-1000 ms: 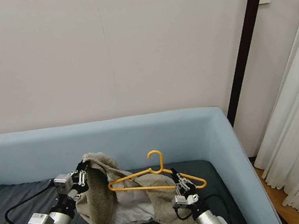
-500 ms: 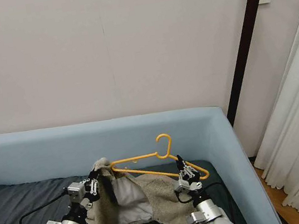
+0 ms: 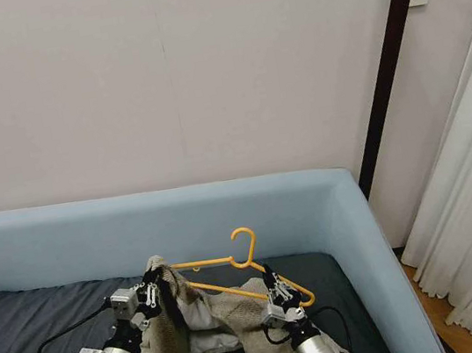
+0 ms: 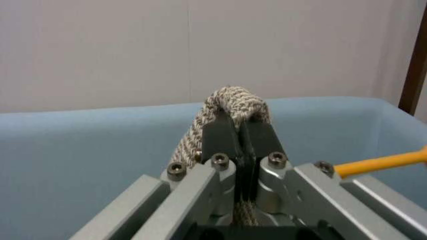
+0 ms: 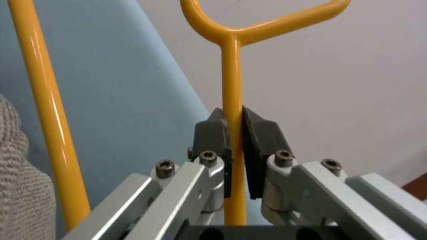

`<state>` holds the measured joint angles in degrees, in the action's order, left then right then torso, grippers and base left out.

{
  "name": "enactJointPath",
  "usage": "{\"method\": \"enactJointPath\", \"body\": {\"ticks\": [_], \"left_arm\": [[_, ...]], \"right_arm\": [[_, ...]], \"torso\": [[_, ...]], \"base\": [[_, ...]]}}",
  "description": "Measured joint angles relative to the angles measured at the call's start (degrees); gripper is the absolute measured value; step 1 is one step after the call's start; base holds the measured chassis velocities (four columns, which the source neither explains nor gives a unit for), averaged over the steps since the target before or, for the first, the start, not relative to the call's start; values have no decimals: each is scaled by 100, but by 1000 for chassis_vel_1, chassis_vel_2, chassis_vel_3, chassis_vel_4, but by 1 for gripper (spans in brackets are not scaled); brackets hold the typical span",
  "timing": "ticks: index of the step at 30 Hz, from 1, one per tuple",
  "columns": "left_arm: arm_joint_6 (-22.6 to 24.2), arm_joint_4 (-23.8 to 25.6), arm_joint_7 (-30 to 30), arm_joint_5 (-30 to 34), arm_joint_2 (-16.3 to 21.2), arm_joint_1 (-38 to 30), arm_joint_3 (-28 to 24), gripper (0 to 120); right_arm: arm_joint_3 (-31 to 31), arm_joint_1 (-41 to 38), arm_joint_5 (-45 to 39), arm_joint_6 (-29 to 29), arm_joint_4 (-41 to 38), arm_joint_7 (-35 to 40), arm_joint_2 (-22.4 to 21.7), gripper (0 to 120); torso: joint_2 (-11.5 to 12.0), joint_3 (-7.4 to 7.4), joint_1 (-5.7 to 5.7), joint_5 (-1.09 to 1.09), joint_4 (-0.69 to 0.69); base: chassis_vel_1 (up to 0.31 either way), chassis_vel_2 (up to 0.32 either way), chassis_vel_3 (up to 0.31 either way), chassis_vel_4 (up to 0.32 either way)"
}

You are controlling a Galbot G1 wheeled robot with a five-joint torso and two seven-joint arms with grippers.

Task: Pick up the clothes from the sofa and hang them on the clothes hanger.

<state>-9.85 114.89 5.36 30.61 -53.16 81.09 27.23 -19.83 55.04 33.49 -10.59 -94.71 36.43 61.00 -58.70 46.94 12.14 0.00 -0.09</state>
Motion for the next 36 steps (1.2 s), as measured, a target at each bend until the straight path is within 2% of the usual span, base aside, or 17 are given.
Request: {"method": "enactJointPath", "body": {"ticks": [14, 22, 30, 36], "left_arm": [[-20, 163, 151, 183, 27, -66, 131, 0], [-22, 372, 161, 156, -50, 46, 135, 0], [-50, 271, 156, 85, -79, 33, 137, 0], [-94, 136, 157, 17, -96, -46, 141, 0]], "right_arm": [[67, 323, 486, 157, -95, 24, -188, 5], [-23, 254, 516, 159, -48, 22, -105, 5], [106, 119, 470, 210, 113, 19, -197, 5], [426, 37, 303, 214, -1, 14, -373, 5]], "torso": [[0, 0, 0, 0, 0], [0, 0, 0, 0, 1], [0, 0, 0, 0, 0], [0, 0, 0, 0, 0]], "base": [[0, 0, 0, 0], [0, 0, 0, 0], [0, 0, 0, 0], [0, 0, 0, 0]]}}
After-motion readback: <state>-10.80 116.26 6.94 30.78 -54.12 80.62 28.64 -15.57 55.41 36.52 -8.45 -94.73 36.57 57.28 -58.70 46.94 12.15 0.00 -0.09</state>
